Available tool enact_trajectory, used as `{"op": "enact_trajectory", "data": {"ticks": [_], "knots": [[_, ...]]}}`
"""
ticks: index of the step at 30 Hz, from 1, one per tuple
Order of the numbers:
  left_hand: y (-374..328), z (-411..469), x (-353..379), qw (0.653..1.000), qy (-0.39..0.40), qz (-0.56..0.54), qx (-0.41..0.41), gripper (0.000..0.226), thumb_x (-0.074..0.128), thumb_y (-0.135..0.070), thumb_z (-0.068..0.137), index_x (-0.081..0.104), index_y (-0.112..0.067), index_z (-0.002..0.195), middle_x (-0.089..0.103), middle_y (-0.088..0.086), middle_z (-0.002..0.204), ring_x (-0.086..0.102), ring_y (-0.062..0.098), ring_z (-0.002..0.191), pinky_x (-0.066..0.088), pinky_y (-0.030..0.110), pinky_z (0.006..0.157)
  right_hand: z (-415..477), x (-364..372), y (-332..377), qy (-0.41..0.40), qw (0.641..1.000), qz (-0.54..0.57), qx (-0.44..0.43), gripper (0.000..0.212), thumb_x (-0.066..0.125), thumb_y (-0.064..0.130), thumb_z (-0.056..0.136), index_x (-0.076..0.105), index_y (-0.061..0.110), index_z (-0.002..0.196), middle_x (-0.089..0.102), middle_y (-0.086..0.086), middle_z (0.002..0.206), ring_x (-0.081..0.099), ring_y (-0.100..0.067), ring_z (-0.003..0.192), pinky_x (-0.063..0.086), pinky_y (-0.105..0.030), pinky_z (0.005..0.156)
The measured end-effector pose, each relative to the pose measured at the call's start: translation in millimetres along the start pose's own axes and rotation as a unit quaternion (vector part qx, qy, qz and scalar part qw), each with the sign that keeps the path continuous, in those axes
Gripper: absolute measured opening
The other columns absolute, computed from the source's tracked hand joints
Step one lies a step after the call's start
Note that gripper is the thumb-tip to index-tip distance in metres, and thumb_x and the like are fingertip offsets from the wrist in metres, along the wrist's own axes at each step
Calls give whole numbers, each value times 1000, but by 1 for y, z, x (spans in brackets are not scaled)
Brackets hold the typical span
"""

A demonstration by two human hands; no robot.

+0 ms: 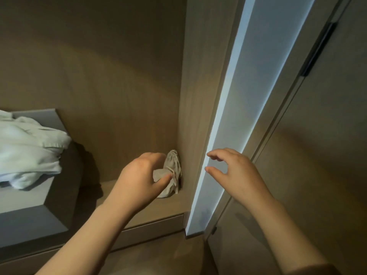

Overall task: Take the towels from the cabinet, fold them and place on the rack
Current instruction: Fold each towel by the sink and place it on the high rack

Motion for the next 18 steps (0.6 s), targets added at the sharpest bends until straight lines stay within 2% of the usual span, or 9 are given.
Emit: {"op": "enact_trajectory", "data": {"ticks": [3, 10, 13, 18], "knots": [[20, -5, -18, 1000, -10, -7, -11, 47, 66, -46, 85, 56, -29, 127, 61, -10, 123, 57, 5, 107, 36, 10, 78, 11, 9, 29, 11, 999, -12, -29, 35, 64, 37, 92, 61, 30, 126, 61, 14, 120, 55, -2, 108, 42, -17, 90], [114, -36, -77, 996, -35, 8, -78, 54, 61, -48, 87, 50, -27, 136, 56, -7, 135, 53, 10, 122, 42, 23, 97, 48, 59, 129, 46, 994, -19, -92, 36, 63, 36, 92, 60, 29, 127, 60, 12, 120, 56, -8, 111, 47, -28, 93], [169, -57, -111, 993, -39, 17, -114, 54, 62, -45, 88, 51, -24, 136, 57, -5, 134, 53, 12, 121, 43, 27, 100, 65, 95, 185, 68, 990, -18, -119, 35, 63, 36, 93, 59, 30, 127, 59, 13, 121, 54, -8, 114, 46, -31, 96], [257, -98, -156, 984, -57, 14, -168, 54, 64, -44, 87, 50, -26, 136, 55, -7, 136, 52, 10, 121, 40, 21, 98, 81, 165, 267, 107, 983, -14, -150, 38, 60, 42, 93, 55, 37, 131, 55, 16, 131, 50, -4, 123, 41, -23, 101]]}}
Point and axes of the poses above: each hand's wrist, its own z-axis towards the middle knuckle, its own x-axis out of the palm, y = z × x, the point moved 2 cm from there along z, towards the middle knuckle
